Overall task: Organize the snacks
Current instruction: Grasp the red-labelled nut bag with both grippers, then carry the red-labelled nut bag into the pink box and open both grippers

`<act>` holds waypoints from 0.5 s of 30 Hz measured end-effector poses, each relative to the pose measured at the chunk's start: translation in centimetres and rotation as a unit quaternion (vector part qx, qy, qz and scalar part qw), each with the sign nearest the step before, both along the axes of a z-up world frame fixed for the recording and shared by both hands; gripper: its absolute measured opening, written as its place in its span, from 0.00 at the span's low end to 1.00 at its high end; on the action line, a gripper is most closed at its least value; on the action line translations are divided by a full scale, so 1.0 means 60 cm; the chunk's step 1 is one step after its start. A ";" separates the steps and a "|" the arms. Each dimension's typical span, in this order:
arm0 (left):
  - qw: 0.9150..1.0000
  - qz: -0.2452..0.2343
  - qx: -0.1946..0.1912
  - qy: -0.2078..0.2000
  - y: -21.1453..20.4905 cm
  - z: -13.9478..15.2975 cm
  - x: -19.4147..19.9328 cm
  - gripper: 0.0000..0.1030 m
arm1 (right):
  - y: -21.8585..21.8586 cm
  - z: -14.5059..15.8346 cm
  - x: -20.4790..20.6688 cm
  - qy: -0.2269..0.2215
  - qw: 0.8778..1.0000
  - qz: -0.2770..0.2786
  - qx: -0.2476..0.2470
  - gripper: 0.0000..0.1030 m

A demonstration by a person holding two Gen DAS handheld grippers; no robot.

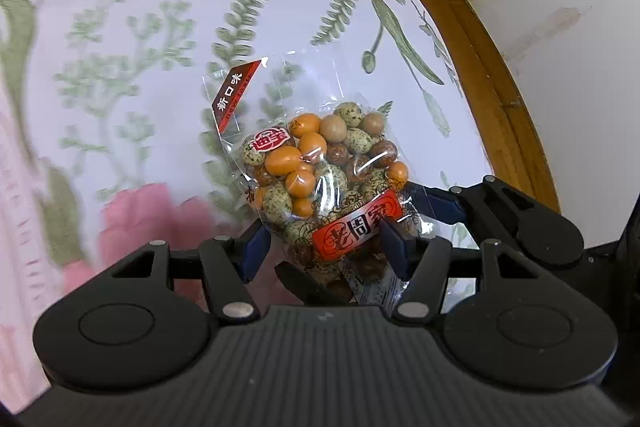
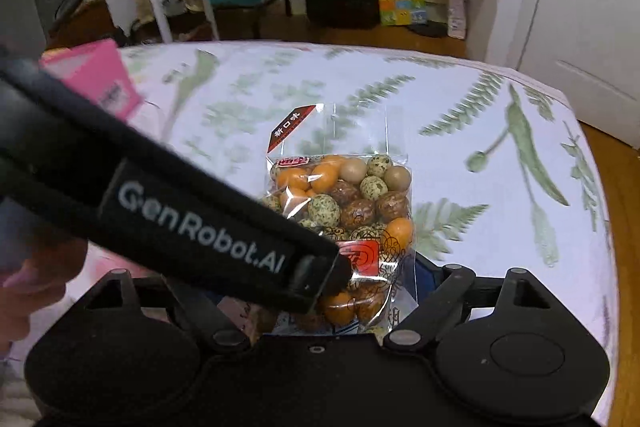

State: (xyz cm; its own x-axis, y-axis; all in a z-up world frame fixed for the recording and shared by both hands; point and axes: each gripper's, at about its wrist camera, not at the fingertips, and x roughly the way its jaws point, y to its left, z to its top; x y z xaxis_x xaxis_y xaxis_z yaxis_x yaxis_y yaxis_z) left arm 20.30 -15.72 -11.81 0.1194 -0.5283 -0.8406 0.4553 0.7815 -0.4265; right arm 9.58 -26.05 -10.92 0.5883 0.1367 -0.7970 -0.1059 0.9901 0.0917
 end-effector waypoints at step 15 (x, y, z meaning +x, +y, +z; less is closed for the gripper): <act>0.997 0.070 0.026 -0.011 0.202 0.091 -0.069 0.57 | 0.173 0.081 -0.045 -0.023 0.997 0.074 0.020 0.88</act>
